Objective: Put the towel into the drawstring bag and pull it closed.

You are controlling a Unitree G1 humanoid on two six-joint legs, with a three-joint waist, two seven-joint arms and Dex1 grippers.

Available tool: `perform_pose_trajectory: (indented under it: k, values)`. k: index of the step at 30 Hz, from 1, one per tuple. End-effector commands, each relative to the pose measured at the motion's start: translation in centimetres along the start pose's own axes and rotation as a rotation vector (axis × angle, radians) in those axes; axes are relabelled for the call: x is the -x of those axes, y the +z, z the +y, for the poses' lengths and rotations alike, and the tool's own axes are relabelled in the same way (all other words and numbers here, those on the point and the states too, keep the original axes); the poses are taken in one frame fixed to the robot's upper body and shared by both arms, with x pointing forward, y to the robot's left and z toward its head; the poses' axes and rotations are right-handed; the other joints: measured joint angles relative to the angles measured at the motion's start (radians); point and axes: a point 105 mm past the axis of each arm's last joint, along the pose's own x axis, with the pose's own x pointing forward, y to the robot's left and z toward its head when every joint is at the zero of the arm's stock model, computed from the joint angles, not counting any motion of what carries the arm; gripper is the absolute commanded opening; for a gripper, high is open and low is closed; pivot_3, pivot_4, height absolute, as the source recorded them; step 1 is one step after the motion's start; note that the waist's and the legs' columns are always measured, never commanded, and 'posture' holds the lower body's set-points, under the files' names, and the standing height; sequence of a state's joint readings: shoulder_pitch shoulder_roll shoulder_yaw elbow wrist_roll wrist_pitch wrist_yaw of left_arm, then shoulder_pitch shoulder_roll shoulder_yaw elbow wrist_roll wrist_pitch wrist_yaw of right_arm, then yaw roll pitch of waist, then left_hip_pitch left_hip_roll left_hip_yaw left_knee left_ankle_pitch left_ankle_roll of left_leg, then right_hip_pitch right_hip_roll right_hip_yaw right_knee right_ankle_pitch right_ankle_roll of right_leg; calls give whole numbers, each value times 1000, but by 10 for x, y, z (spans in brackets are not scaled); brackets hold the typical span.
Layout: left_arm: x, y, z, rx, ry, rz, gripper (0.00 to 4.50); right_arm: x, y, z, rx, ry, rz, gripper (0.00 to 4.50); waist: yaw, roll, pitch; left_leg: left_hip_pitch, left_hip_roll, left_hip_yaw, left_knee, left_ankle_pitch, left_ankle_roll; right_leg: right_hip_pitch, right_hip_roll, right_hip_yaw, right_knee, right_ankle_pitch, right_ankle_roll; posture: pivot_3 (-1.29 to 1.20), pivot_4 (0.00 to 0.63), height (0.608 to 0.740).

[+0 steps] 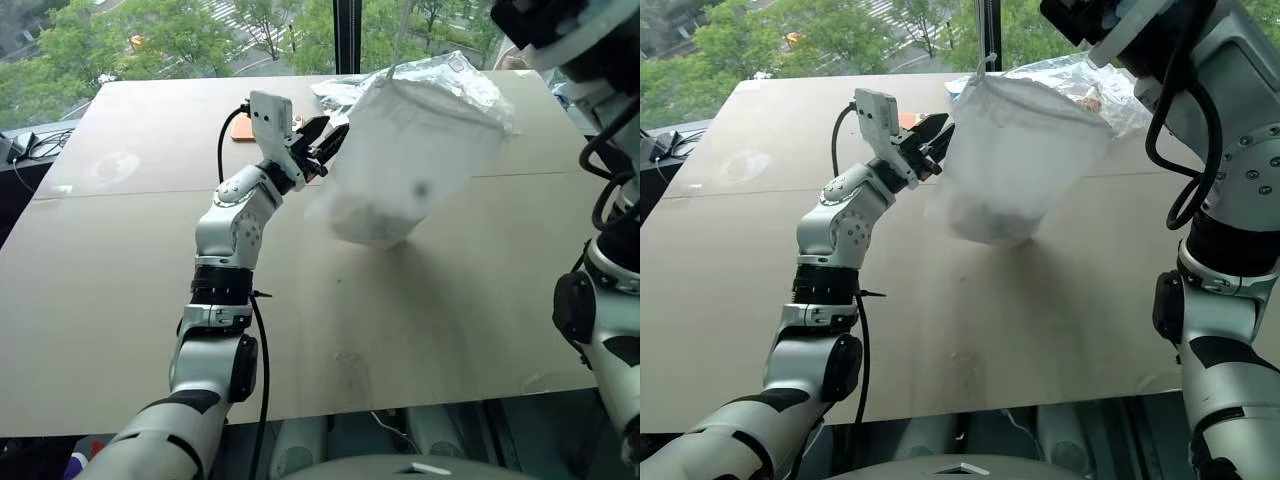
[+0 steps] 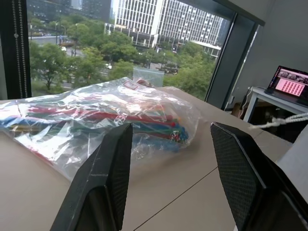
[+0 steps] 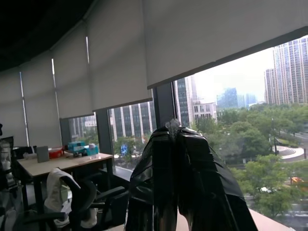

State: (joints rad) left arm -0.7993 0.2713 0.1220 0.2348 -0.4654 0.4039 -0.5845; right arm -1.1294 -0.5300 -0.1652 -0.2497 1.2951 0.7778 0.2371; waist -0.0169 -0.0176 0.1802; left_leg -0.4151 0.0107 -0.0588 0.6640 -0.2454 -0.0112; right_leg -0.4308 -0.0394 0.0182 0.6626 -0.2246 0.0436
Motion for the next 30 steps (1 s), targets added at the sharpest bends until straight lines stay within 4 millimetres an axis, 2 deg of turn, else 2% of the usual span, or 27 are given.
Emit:
perform_pose_trajectory:
  k: [1,4,6,10,13,15,16,18,21,23,24,26,27,29,30]
  values:
    - [10,6,-14,47,-98,6,2619,-2,-8,5,15,40,59,0,0,0,0,0,0,0,0,0,0,0,0,0,0,0,0,0,150,740]
    - [50,-26,-68,107,-441,228,2619,-5,-32,27,-96,170,121,0,-20,0,0,1,0,0,-1,0,0,0,0,1,0,0,0,0,150,740]
    - [69,-37,-87,150,-548,304,2619,-6,-37,33,-119,188,118,0,-28,1,0,1,1,0,-4,0,0,0,1,2,0,0,0,0,150,740]
    - [71,-41,-100,240,-564,324,2619,-3,-31,18,-55,71,84,0,-10,2,2,-1,0,-2,-4,0,0,-3,0,-1,0,0,0,0,150,740]
    - [67,-42,-108,269,-575,324,2619,-3,-24,22,-67,103,65,0,-6,2,2,1,0,-2,-1,0,0,0,0,-1,0,0,0,0,150,740]
    - [66,-43,-111,264,-583,328,2619,0,-32,24,-70,103,135,0,-6,2,2,1,0,-1,0,0,0,0,0,0,0,0,0,0,150,740]
    - [65,-45,-110,256,-572,336,2619,5,-45,20,-46,65,227,0,-5,3,2,1,0,-1,0,0,0,0,0,0,0,0,0,0,150,740]
    - [59,-54,-105,228,-531,357,2619,27,-81,-3,64,-75,490,0,-2,3,2,1,0,-2,0,0,0,0,0,0,1,0,0,0,150,740]
    - [52,-62,-102,217,-498,374,2619,58,-112,-32,112,-234,668,0,3,0,0,1,0,-2,0,0,0,1,1,-1,0,0,0,0,150,740]
    - [49,-67,-102,220,-480,373,2619,104,-119,-20,76,-266,681,0,10,0,0,1,0,-1,0,0,0,1,0,0,0,0,0,0,150,740]
    - [49,-69,-102,221,-477,380,2619,119,-121,-11,37,-270,661,0,15,0,0,-1,0,-2,1,0,0,2,0,-2,-1,0,0,0,150,740]
    - [51,-76,-101,219,-476,407,2619,136,-132,1,-66,-280,629,0,21,0,1,-2,0,-1,0,0,1,1,-1,-3,-3,-1,1,0,150,740]
    - [53,-80,-99,211,-474,425,2619,144,-142,5,-111,-293,638,0,-1,3,2,-2,0,0,0,-1,1,1,-1,-2,-3,-1,1,0,150,740]
    - [54,-82,-96,196,-469,433,2619,162,-164,11,-174,-327,704,0,-7,2,2,2,0,5,-1,-1,2,1,0,5,0,-1,2,0,150,740]
    - [51,-79,-93,193,-455,417,2619,177,-183,15,-204,-350,772,0,-10,2,2,3,0,4,-1,-1,2,1,0,5,0,-1,2,0,150,740]
